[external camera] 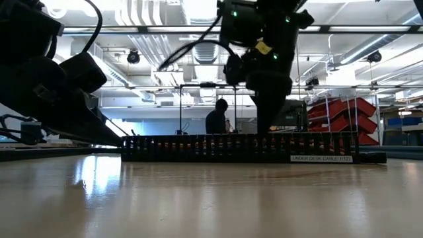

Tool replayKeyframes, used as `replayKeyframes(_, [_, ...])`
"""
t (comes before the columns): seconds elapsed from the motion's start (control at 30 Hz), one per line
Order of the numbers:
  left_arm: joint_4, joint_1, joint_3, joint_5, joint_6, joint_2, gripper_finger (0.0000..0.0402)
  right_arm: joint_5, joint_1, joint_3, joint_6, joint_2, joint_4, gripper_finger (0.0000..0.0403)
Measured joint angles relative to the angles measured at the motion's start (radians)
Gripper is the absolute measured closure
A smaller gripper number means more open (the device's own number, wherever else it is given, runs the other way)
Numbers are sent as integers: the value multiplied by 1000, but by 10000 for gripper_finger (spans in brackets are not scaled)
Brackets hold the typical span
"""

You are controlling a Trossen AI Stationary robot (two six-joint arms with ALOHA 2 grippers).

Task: Ziptie cables
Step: Put the ziptied cable wires into the black cable duct

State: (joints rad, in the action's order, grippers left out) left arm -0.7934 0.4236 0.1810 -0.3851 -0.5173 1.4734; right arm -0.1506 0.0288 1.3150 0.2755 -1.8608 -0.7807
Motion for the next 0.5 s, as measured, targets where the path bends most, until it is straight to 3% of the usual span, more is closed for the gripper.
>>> replayKeyframes(0.23, [-38,0,0,1,91,-12,329,-6,1,-25,21,-1,17,401])
replayKeyframes(0.4, [-57,-2,4,0,222,-96,336,-6,1,-4,-4,-1,5,401])
replayKeyframes(0.5, [-60,-5,15,-70,265,-161,341,-22,1,48,-34,13,-68,401])
